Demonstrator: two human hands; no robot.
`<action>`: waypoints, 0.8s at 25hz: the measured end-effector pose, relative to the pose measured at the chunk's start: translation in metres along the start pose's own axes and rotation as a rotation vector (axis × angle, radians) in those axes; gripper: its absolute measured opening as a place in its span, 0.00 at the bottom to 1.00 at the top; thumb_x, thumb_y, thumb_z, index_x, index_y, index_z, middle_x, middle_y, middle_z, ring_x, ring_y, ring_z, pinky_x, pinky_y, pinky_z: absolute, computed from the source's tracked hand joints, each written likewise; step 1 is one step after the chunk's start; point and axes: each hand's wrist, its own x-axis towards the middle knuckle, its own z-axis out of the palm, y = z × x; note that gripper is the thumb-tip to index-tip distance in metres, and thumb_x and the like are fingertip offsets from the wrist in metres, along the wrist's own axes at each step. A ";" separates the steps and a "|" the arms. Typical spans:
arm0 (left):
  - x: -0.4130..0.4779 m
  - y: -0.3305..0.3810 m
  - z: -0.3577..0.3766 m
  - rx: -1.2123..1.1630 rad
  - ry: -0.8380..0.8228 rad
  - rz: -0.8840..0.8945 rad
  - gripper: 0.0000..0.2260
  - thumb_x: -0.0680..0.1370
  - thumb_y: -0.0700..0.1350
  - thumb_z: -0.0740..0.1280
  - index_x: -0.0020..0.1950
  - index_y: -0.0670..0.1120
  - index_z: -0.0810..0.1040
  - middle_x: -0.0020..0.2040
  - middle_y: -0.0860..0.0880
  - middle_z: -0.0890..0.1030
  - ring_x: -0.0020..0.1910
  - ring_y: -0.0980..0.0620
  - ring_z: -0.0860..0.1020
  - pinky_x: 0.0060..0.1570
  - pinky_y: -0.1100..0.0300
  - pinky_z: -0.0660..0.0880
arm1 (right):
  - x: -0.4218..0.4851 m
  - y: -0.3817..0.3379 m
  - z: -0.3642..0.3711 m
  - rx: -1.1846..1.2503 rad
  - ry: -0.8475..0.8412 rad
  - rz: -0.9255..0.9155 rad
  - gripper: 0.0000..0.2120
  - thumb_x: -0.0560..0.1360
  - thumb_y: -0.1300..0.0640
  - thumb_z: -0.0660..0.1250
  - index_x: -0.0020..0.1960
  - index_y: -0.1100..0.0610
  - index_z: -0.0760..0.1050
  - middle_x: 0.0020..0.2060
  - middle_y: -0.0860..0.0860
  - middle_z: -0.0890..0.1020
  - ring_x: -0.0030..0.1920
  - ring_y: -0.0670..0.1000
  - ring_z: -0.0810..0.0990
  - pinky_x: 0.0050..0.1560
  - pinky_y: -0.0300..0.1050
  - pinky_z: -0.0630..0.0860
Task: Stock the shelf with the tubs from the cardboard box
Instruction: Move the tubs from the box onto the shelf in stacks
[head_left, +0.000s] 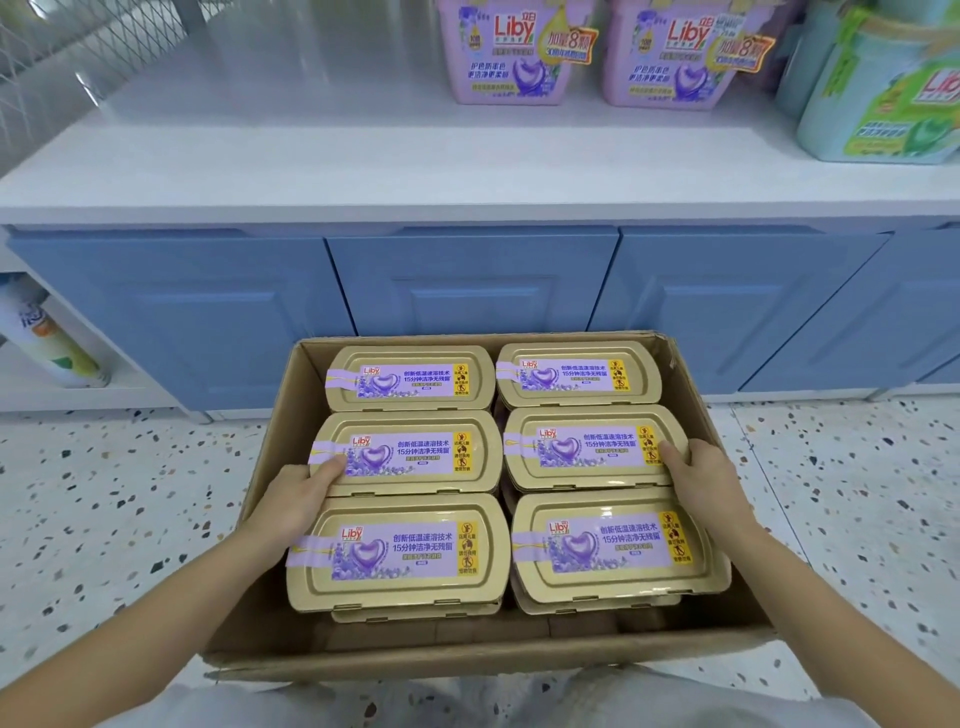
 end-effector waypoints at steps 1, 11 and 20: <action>-0.002 0.001 -0.001 0.010 0.025 0.014 0.16 0.78 0.53 0.61 0.41 0.44 0.80 0.41 0.43 0.83 0.45 0.42 0.81 0.42 0.56 0.73 | -0.002 0.000 -0.001 0.007 0.006 -0.017 0.16 0.79 0.50 0.57 0.40 0.60 0.70 0.32 0.51 0.72 0.39 0.55 0.74 0.37 0.46 0.67; -0.030 0.067 -0.048 -0.081 0.115 0.195 0.15 0.78 0.50 0.59 0.47 0.38 0.78 0.37 0.39 0.84 0.37 0.42 0.84 0.38 0.52 0.81 | -0.008 -0.063 -0.085 0.067 0.175 -0.258 0.20 0.76 0.51 0.61 0.36 0.67 0.75 0.28 0.59 0.75 0.35 0.61 0.72 0.32 0.46 0.64; -0.043 0.182 -0.113 -0.209 0.144 0.376 0.16 0.77 0.51 0.59 0.42 0.42 0.80 0.29 0.43 0.84 0.30 0.47 0.84 0.32 0.59 0.81 | 0.026 -0.174 -0.175 0.201 0.313 -0.411 0.19 0.73 0.50 0.61 0.38 0.66 0.79 0.34 0.65 0.82 0.39 0.61 0.82 0.43 0.54 0.77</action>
